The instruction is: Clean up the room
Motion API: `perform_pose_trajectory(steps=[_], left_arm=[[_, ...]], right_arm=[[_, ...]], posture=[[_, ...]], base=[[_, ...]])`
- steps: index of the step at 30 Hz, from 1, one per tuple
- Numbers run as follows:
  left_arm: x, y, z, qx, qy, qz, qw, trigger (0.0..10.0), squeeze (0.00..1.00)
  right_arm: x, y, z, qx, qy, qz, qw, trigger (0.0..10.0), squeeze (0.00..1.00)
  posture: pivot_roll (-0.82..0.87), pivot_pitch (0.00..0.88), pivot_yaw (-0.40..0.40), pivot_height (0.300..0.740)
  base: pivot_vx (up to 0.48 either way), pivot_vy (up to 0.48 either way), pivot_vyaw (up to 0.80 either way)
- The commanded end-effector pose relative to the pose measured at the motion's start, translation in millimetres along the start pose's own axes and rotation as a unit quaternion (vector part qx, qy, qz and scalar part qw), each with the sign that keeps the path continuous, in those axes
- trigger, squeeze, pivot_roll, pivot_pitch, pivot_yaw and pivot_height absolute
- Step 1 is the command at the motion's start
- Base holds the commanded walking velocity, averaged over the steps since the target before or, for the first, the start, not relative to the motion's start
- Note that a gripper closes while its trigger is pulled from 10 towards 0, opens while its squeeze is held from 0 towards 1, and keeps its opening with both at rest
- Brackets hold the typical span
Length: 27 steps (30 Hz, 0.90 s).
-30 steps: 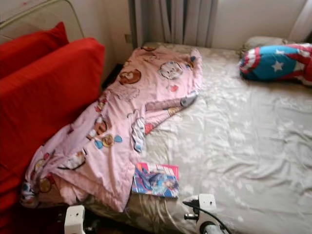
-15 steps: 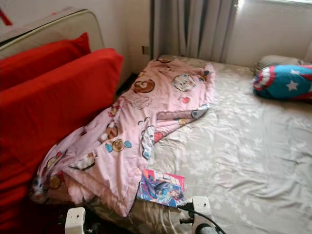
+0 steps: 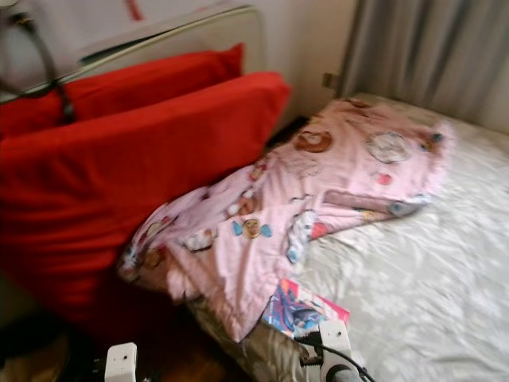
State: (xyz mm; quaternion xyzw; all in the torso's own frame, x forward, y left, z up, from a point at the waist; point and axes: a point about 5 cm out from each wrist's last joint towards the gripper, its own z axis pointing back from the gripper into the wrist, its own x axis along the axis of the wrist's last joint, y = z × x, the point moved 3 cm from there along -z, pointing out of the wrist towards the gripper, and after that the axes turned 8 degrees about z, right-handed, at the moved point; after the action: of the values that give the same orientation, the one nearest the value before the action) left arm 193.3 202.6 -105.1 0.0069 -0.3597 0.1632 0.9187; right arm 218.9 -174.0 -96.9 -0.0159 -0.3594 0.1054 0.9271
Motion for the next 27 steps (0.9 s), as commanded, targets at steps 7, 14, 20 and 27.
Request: perform_pose_trajectory(steps=[7, 14, 20, 27], left_arm=[[-10.3, 8.3, 3.3, 0.014, 0.015, 0.004, 1.000, 10.0, 0.00], [-10.8, 5.0, 3.0, 0.010, 0.016, 0.010, 1.000, 10.0, 0.00], [-11.5, 4.8, 3.1, 0.009, 0.017, 0.018, 1.000, 10.0, 0.00], [-11.6, 6.1, 3.1, 0.008, 0.021, 0.012, 1.000, 10.0, 0.00]], right_arm=[[-0.9, 8.2, -0.7, 0.012, 0.006, -0.003, 1.000, 10.0, 0.00], [-1.6, 5.7, -0.6, 0.014, 0.010, -0.002, 1.000, 10.0, 0.00], [-1.6, 6.6, -0.7, 0.016, 0.011, 0.001, 1.000, 10.0, 0.00], [-2.1, 8.7, -1.0, 0.023, 0.017, 0.016, 0.999, 10.0, 0.00]], posture=[[-0.03, 0.110, -0.025, 0.740], [-0.03, 0.117, -0.034, 0.740], [-0.03, 0.122, -0.030, 0.740], [-0.03, 0.129, -0.024, 0.740]], base=[[0.000, 0.000, 0.23], [0.000, 0.000, 0.00], [0.000, 0.000, 0.00], [0.000, 0.214, 0.00]])
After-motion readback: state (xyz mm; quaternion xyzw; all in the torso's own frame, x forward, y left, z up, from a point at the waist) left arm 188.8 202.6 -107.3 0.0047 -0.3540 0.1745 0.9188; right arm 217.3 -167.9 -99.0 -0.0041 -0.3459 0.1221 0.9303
